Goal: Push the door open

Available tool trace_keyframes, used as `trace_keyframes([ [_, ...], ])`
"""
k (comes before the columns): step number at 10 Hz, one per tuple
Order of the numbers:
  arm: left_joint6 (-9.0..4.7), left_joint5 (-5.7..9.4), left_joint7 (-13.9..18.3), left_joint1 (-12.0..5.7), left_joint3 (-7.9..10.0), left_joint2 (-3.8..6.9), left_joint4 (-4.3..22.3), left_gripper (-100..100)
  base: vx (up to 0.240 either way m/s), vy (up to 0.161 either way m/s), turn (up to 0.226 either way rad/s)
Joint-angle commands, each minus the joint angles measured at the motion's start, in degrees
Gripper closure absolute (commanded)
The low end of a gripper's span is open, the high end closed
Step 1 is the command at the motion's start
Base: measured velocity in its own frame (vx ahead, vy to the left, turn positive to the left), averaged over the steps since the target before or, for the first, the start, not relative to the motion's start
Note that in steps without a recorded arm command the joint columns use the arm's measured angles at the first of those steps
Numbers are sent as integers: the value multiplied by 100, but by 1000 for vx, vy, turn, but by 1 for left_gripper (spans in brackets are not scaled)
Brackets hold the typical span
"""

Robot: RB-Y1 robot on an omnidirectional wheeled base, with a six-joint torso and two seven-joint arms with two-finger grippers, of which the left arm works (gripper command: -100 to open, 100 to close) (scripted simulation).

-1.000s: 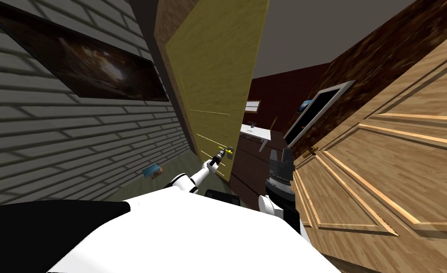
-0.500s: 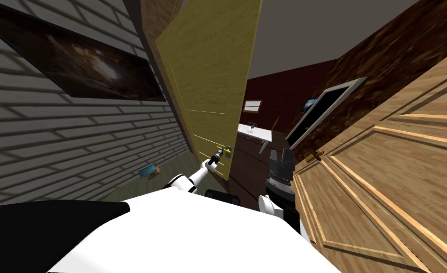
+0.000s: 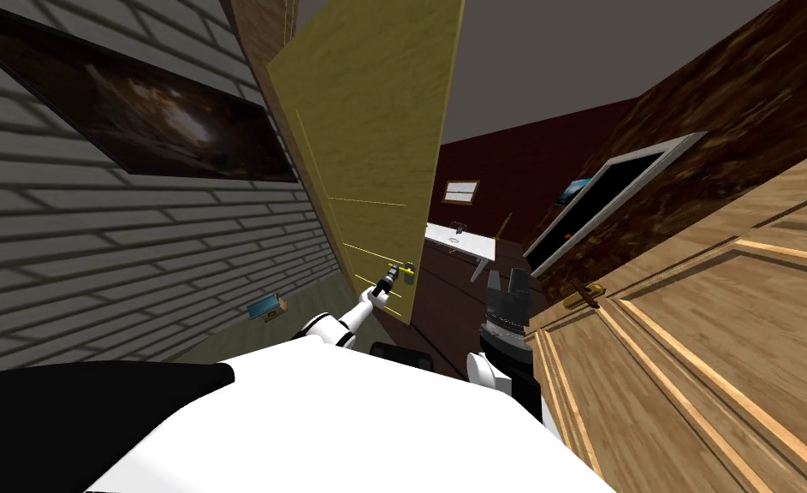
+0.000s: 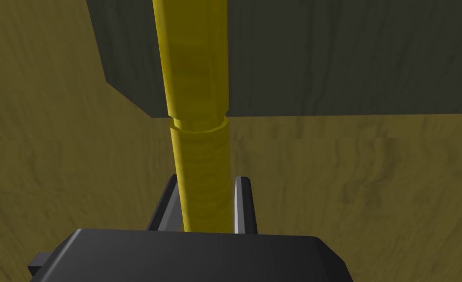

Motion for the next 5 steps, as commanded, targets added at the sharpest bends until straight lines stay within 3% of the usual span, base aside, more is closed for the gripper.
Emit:
trace_keyframes([
  [1,59,34,-27,39,139,112,-140,100,136,-183,69],
  [5,63,113,-140,36,448,107,-110,100,152,-178,84],
])
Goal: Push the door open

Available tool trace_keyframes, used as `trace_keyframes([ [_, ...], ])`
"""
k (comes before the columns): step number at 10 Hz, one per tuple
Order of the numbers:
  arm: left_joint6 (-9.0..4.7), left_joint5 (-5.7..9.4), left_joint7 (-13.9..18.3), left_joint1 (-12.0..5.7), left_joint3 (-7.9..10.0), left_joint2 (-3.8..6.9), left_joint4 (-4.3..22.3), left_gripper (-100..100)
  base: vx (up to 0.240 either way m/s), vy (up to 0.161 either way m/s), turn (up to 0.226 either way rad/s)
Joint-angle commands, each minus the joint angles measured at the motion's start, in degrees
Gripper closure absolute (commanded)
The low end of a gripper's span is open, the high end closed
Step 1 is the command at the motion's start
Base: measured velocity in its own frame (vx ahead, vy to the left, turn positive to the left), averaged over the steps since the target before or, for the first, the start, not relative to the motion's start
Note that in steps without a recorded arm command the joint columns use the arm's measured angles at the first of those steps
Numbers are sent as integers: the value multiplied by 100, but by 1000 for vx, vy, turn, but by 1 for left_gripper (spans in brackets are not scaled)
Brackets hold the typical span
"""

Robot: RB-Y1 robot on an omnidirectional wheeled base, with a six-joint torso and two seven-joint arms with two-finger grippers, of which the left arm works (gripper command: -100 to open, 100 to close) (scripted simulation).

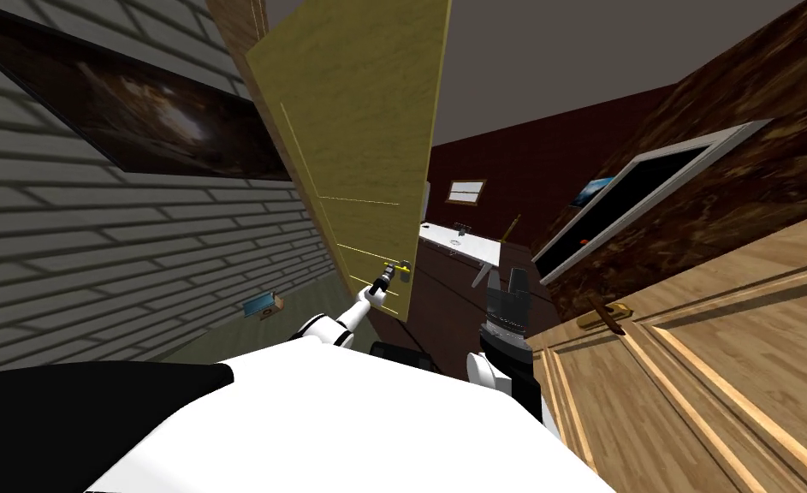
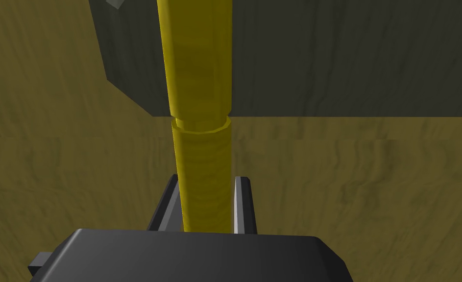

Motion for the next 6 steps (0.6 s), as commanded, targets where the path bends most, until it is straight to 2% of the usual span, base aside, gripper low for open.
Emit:
trace_keyframes([
  [1,-51,40,-75,-28,181,13,22,100,183,-189,95],
  [5,-47,97,-158,-30,407,-50,43,100,138,-173,84],
  [6,-47,111,-177,-30,459,-73,48,100,116,-121,68],
])
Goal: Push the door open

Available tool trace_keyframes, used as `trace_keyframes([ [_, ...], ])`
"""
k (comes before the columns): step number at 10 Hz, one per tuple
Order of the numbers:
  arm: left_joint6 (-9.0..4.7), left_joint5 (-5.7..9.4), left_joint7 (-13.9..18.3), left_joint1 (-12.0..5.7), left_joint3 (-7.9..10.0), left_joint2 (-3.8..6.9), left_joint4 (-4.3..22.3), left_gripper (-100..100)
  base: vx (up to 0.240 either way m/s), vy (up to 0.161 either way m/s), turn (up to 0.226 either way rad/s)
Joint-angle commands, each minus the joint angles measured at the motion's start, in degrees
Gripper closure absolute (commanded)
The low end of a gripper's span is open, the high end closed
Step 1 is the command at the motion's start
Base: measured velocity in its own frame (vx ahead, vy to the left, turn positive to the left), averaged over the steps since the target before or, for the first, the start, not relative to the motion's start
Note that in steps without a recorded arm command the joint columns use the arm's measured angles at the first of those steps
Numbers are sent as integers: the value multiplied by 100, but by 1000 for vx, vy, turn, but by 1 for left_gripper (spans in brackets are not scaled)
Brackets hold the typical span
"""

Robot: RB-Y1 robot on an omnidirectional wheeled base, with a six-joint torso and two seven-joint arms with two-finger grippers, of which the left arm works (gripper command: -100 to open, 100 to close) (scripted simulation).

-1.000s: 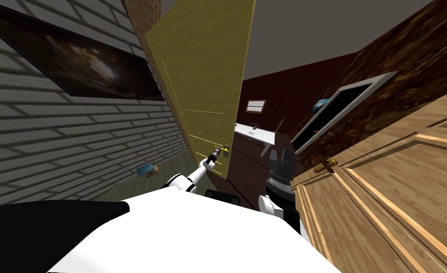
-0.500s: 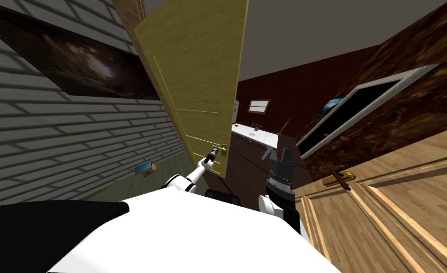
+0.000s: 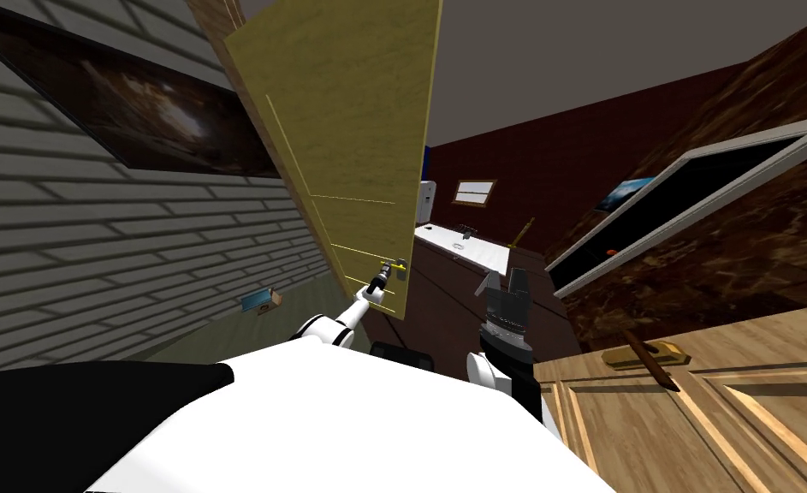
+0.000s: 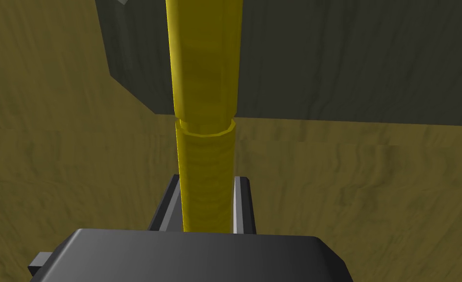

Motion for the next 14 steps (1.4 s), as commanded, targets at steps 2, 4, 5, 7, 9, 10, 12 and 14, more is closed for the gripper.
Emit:
trace_keyframes([
  [2,1,27,-27,6,92,55,2,100,88,-43,41],
  [4,-1,49,-53,13,170,95,6,100,161,-84,54],
  [5,-2,62,-69,17,218,117,9,100,162,-110,48],
  [7,-3,93,-105,27,328,164,16,100,197,-112,50],
  [9,-6,128,-147,39,453,214,23,100,196,-114,68],
  [10,-7,147,-168,44,519,239,27,100,202,-127,73],
  [12,-8,166,-192,51,589,263,31,100,153,-114,61],
  [14,-11,217,-251,67,768,324,41,100,153,-113,67],
])
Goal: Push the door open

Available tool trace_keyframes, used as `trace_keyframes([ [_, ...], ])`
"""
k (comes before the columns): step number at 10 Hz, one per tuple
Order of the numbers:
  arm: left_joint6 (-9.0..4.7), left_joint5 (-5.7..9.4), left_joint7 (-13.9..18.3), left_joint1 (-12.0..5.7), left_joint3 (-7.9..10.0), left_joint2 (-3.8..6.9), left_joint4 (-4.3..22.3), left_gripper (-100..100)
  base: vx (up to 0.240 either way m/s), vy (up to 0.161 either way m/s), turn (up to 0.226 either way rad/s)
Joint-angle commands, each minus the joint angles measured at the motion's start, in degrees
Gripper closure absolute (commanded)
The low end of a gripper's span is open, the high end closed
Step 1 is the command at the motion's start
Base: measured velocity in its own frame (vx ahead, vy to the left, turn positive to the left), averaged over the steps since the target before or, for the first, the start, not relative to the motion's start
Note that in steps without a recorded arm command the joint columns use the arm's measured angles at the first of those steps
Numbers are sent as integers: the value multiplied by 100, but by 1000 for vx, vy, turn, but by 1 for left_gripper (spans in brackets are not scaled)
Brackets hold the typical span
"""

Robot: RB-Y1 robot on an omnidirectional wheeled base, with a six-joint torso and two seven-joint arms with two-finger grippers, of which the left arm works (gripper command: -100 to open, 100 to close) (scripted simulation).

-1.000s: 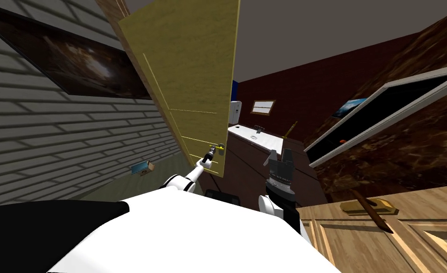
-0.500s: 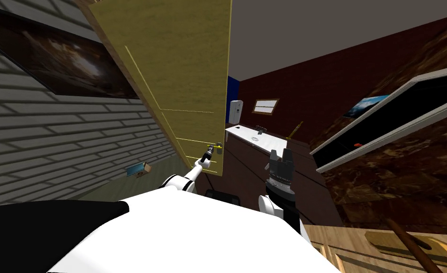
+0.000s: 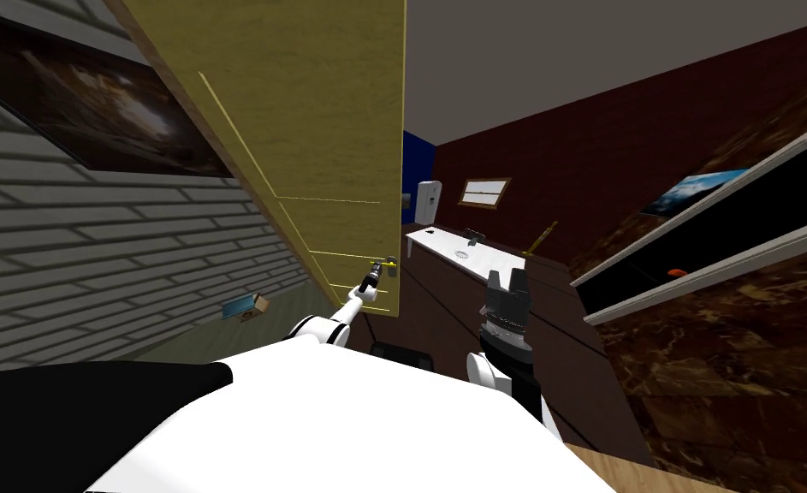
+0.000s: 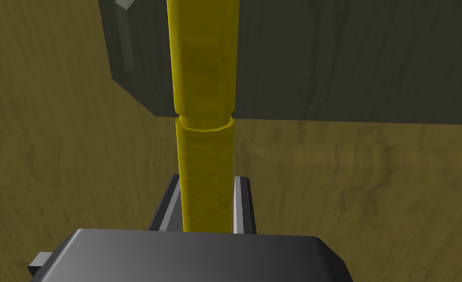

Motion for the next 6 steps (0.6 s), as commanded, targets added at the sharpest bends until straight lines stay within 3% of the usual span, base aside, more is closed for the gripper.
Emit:
trace_keyframes([
  [1,5,27,-35,43,112,74,-81,100,153,-140,83],
  [2,5,27,-35,43,112,74,-81,100,91,-68,31],
  [3,3,58,-71,53,220,108,-74,100,141,-92,61],
  [6,0,108,-130,69,397,163,-64,100,167,-138,84],
])
